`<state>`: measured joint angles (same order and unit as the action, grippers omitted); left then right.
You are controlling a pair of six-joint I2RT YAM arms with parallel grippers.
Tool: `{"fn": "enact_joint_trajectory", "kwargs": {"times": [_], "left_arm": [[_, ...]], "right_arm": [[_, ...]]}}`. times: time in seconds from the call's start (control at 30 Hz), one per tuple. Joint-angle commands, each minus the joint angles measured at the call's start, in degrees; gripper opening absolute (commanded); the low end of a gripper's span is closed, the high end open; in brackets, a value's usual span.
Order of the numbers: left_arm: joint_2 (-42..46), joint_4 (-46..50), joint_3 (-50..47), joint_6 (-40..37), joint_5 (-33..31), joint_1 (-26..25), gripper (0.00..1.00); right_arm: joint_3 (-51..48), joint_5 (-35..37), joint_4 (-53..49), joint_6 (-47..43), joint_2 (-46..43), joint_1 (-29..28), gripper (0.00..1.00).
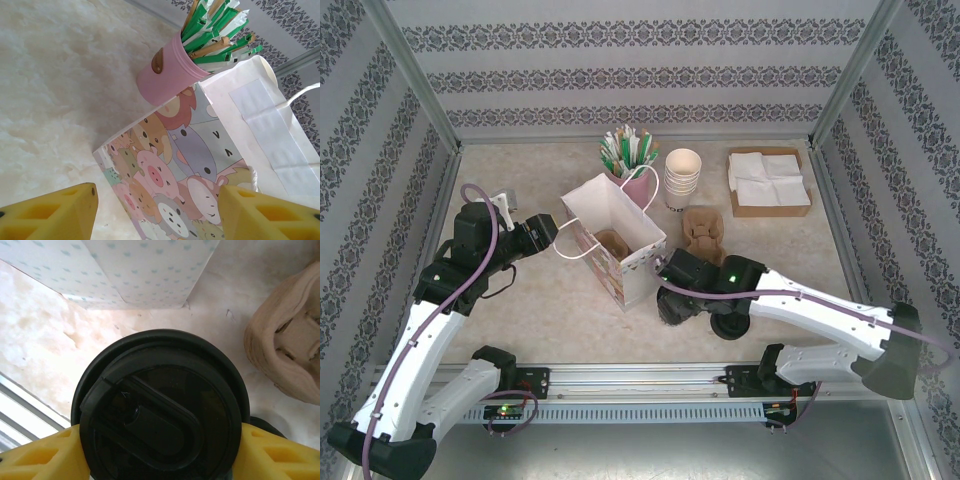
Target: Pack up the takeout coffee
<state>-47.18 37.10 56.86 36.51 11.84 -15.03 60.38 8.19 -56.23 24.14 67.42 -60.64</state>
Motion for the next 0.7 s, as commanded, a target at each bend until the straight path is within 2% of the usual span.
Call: {"fn": "enact_joint_trajectory", "kwargs": {"times": [0.0,0.47,0.67], "left_arm": [[0.24,0.82,0.47,0.31,0.37,-0.68,0.66],[-2.08,1.61,4.70,-1.96,-0.82,-0.66,0.66],[-4.47,2.42,8.35,-3.10,-0.98,-0.67,0.66]], "right_arm": [[4.47,1.40,-4.59,0.97,-2.55,-0.61,0.63],[27.59,1.46,-20.58,-4.64,-9.13,-0.70,0.62],[38.90,4.83,-22.52,-7.79,-6.40,-0.71,0.63]]}}
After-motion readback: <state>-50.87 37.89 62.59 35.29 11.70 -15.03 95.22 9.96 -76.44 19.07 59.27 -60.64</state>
